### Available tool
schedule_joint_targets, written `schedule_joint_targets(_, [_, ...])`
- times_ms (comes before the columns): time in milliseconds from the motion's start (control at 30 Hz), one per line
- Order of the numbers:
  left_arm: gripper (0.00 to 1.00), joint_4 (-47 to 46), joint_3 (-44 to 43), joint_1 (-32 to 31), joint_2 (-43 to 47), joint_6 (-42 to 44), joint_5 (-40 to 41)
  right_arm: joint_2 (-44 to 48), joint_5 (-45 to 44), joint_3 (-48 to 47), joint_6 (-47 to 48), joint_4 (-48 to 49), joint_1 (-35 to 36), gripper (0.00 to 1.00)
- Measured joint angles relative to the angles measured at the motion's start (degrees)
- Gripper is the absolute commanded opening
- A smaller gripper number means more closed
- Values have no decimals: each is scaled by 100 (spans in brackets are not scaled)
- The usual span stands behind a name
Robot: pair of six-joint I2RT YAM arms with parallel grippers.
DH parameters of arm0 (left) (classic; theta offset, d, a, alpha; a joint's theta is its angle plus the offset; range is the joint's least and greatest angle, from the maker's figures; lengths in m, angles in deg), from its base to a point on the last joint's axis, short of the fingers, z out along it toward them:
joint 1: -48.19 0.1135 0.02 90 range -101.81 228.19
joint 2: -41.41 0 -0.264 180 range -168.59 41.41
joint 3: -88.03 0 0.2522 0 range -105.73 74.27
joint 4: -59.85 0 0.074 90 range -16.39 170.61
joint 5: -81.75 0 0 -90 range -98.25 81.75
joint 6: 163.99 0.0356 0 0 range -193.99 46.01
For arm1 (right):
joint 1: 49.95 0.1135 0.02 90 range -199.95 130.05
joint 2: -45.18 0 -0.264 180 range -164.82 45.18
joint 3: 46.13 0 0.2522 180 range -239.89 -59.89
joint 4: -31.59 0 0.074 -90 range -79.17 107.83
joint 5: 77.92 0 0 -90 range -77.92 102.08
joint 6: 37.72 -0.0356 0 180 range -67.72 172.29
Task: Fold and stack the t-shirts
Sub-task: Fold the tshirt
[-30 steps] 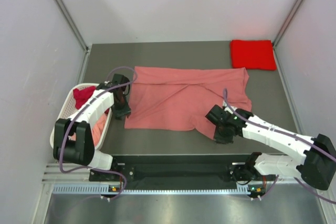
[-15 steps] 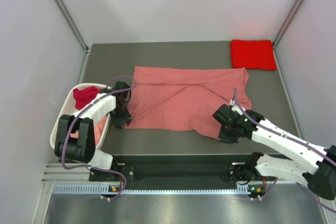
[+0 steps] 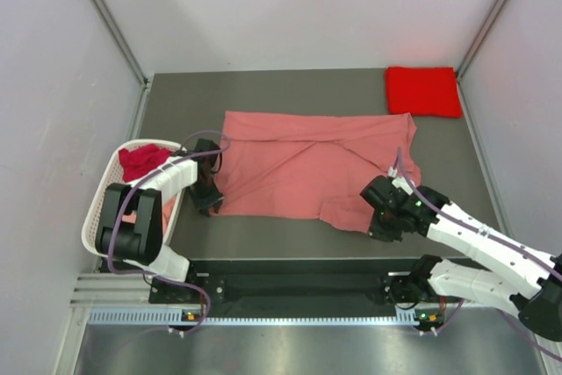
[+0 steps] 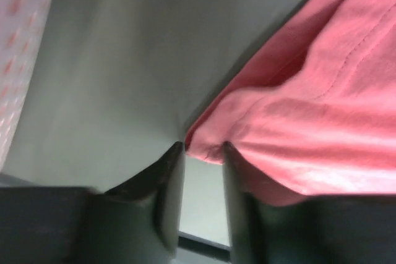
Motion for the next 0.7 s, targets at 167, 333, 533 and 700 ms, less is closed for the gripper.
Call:
schedule_joint_targets(167, [0, -170, 13, 4, -42, 63, -120, 90, -33, -17, 7, -120, -22, 0])
schedule_joint_targets(333, [0, -177, 20, 4, -17, 157, -142, 31, -269, -636, 144, -511, -153, 0])
schedule_joint_targets(533, [0, -146, 146, 15, 232, 160, -149, -219, -350, -1578, 949, -610, -1539, 0])
schedule_joint_targets(700, [0, -42, 146, 17, 483, 94, -219, -573, -348, -2286, 1843, -656, -2570, 0])
